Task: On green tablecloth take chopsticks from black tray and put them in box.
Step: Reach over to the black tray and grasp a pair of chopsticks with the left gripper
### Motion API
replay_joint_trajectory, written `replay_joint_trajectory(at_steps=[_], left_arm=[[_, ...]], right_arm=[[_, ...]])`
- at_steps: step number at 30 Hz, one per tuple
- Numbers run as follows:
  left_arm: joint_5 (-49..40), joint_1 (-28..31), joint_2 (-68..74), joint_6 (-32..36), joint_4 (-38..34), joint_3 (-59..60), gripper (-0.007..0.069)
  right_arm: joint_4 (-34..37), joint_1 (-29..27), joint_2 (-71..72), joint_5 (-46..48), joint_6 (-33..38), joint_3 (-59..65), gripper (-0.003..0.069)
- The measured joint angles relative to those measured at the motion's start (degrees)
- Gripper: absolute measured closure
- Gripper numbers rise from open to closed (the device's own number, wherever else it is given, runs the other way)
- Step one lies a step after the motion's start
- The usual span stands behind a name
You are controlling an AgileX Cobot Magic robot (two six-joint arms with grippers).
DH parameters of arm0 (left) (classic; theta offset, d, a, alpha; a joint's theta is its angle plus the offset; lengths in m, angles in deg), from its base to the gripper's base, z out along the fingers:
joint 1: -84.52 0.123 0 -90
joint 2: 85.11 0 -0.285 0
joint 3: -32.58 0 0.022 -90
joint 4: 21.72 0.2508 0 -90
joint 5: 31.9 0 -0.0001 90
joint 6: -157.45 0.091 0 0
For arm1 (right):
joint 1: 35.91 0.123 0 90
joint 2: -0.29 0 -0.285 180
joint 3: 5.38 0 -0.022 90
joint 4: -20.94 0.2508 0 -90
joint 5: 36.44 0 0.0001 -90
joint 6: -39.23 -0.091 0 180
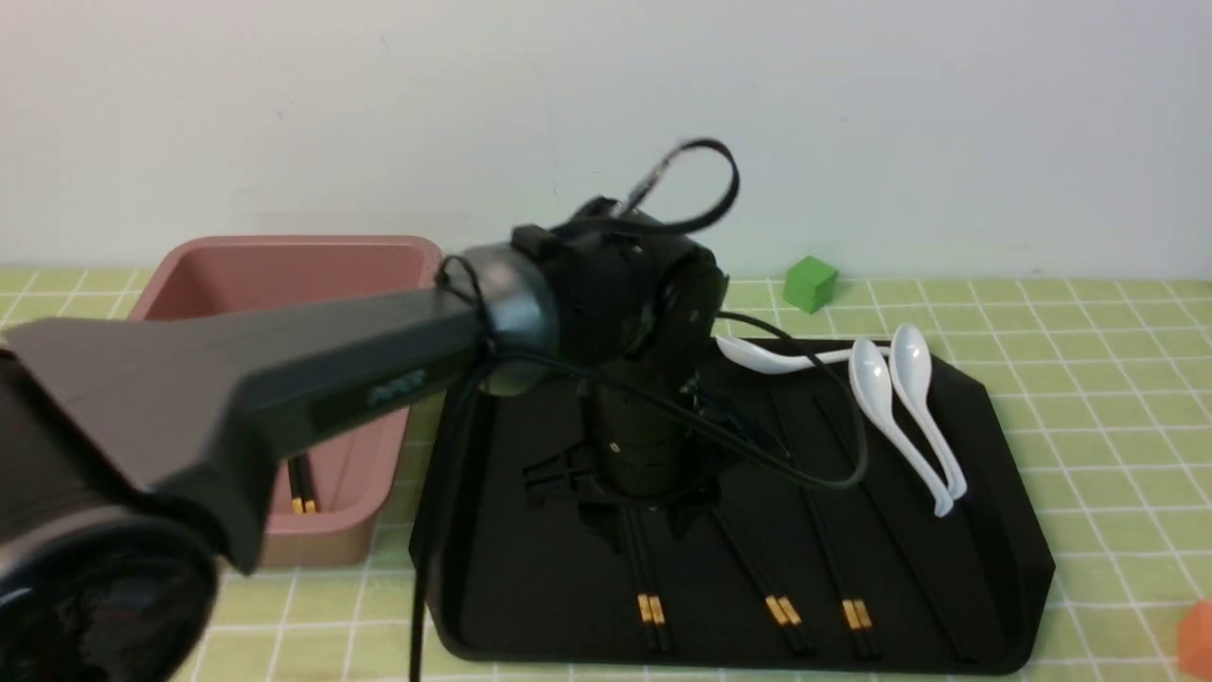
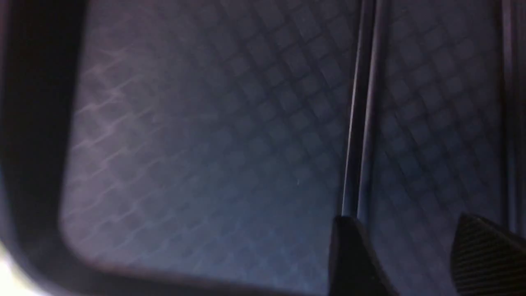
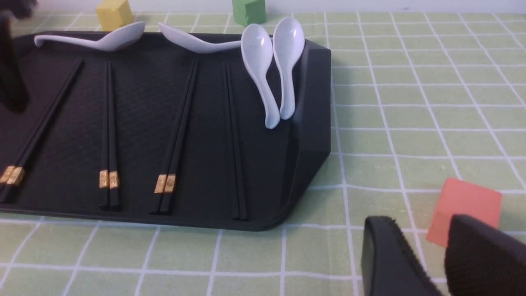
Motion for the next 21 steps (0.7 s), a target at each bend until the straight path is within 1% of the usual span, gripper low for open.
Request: replay_joint_trajectory(at_steps=[4, 9, 12, 14, 15, 16, 19, 21], left_arm=[[0.69, 0.0, 3.72, 0.0, 0.73, -0.42, 0.0284], [1.34, 0.0, 5.92, -0.2, 1.39, -0.99, 0.0321], [1.38, 0.0, 6.14, -0.06, 1.05, -1.28, 0.0386], [1.5, 0.0, 6.08, 0.0, 0.46, -1.28, 0.0475], [1.5, 0.0, 5.88, 0.07, 0.28, -1.28, 0.0505], [1.45, 0.0, 5.51, 0.07, 0.03, -1.28, 0.0519], [0.93, 0.0, 3.86, 0.49, -0.41, -0.82, 0.0512], [-0.6, 0.21, 0.17, 3.08, -0.42, -0.57, 0.0511]], right_arm=[[0.0, 0.0, 0.0, 0.0, 0.0, 0.0, 0.0419], [0.0, 0.0, 0.0, 0.0, 0.0, 0.0, 0.0419], [0.0, 0.0, 0.05, 0.0, 0.0, 0.0, 0.0419], [0.0, 0.0, 0.05, 0.0, 0.0, 0.0, 0.0419], [0.0, 0.0, 0.05, 0.0, 0.0, 0.0, 0.0419], [0.0, 0.0, 0.05, 0.0, 0.0, 0.0, 0.0419], [0.0, 0.0, 0.05, 0.0, 0.0, 0.0, 0.0419], [0.0, 0.0, 0.05, 0.0, 0.0, 0.0, 0.0419]])
